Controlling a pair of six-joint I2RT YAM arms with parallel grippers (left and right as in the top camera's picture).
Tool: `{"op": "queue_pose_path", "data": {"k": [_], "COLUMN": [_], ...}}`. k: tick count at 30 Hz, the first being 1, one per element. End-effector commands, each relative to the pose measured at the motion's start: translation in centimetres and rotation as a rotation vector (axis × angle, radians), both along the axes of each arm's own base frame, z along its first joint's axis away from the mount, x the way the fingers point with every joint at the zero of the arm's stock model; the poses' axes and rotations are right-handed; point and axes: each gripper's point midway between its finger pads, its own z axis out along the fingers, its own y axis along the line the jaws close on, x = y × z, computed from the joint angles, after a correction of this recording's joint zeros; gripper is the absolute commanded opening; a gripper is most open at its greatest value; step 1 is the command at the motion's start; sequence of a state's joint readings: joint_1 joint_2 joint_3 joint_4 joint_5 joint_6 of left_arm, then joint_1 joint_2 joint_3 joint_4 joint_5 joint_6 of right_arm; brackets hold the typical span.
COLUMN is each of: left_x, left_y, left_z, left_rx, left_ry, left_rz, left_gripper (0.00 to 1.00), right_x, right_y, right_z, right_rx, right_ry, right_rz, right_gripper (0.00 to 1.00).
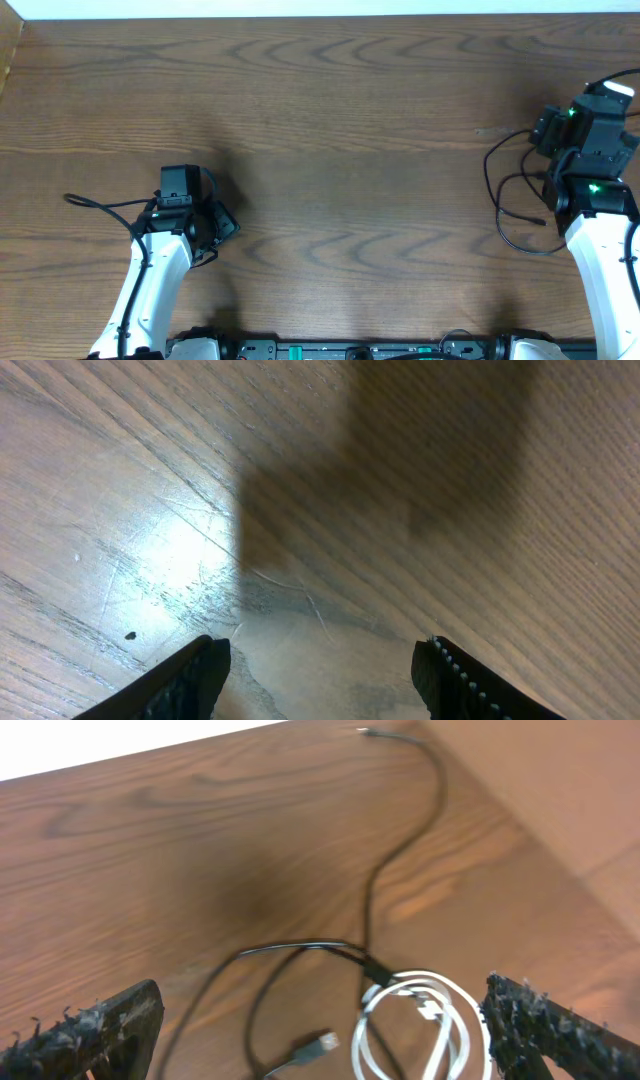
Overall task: Untangle cables
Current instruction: 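Carry the black cable to the right edge near the white coil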
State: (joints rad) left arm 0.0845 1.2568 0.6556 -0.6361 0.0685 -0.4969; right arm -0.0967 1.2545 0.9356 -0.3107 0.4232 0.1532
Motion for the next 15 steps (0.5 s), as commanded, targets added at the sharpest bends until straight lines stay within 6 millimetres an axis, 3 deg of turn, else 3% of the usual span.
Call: {"op": "queue_pose_path", "data": {"k": [1, 7, 15], "left_x": [-0.5, -0.5, -0.5], "left_y": [0.4, 0.4, 0.4], "left_z": [-0.5, -0.5, -0.5], "left_rx": [0.016, 0.016, 0.016], "left_ry": [0.022, 0.022, 0.022], "left_rz": [0.004, 0.004, 0.004], "left_gripper": [0.65, 0.65, 0.65], "right_x": [1.2, 1.1, -2.1], "right_y": [2.6, 6.4, 7.1], "right_z": [-0.7, -2.9, -6.3], "right_rx": [0.118, 0.273, 0.333], "right_ry": [-0.013, 0.056, 0.241], "right_rz": [0.127, 0.299, 0.283], "right_gripper": [0.99, 0.99, 0.99]}}
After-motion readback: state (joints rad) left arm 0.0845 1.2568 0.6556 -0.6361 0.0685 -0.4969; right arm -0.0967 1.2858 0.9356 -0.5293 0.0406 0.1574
